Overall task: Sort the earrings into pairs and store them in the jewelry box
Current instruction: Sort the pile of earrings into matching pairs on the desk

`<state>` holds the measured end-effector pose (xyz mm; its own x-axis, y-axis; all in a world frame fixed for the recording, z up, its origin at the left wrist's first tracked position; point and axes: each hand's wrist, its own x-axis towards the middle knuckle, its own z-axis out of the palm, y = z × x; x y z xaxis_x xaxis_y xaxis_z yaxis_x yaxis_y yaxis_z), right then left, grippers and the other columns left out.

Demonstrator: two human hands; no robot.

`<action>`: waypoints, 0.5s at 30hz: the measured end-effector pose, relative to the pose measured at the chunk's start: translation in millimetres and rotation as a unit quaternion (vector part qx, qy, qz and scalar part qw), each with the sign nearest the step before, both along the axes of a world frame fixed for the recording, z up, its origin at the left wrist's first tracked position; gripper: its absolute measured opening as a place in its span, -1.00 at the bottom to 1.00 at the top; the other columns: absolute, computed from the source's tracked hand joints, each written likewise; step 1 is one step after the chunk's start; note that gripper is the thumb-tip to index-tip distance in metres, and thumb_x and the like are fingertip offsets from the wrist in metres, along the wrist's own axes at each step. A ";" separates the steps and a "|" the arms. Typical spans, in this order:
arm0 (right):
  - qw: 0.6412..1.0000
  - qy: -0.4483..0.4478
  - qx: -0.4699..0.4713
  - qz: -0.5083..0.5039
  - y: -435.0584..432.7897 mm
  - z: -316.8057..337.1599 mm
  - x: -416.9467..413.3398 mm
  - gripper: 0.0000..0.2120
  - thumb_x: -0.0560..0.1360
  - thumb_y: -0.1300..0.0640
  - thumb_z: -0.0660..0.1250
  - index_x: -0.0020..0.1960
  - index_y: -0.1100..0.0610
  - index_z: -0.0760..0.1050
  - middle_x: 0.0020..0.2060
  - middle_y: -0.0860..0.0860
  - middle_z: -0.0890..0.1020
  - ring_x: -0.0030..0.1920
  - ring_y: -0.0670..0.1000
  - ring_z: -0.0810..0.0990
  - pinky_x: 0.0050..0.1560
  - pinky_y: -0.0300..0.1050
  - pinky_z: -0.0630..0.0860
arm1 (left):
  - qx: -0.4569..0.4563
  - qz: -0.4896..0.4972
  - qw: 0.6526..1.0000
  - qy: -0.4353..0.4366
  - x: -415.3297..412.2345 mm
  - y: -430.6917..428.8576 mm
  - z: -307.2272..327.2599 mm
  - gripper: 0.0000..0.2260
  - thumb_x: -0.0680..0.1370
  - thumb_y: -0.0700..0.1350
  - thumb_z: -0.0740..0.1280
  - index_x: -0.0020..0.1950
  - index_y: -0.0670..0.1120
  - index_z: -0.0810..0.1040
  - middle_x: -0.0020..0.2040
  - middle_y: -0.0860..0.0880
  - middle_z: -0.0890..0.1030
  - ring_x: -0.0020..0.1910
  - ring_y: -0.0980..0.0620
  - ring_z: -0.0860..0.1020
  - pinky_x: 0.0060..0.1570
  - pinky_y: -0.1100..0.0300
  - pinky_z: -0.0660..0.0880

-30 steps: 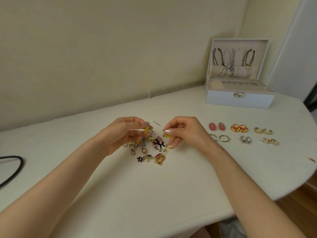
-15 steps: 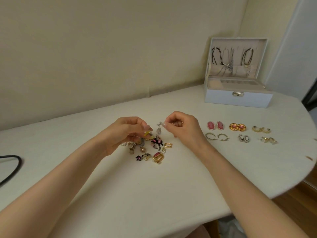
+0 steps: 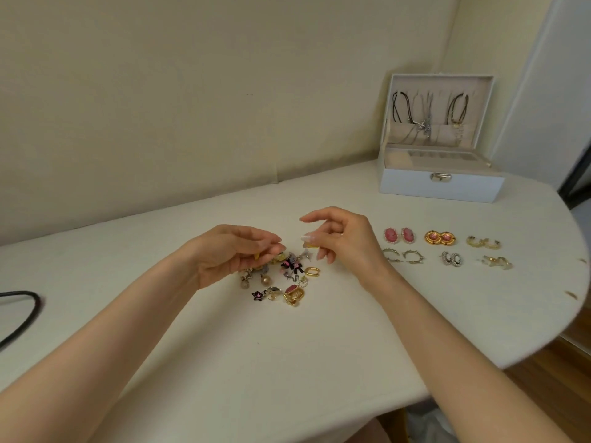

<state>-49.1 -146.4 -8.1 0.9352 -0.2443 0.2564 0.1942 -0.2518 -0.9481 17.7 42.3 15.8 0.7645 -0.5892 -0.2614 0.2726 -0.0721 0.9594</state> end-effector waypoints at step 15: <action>0.997 0.064 0.031 -0.001 -26.9 6.8 -42.7 -0.90 0.37 0.37 0.44 -0.21 0.22 0.57 -0.38 0.11 0.67 -0.42 -0.02 0.63 -0.32 -0.20 0.59 | 0.094 0.061 0.958 -0.264 -43.4 -52.5 -0.7 -0.76 0.28 -0.25 0.55 -0.24 -0.21 0.49 -0.42 -0.12 0.62 -0.45 0.01 0.63 -0.49 0.29 0.51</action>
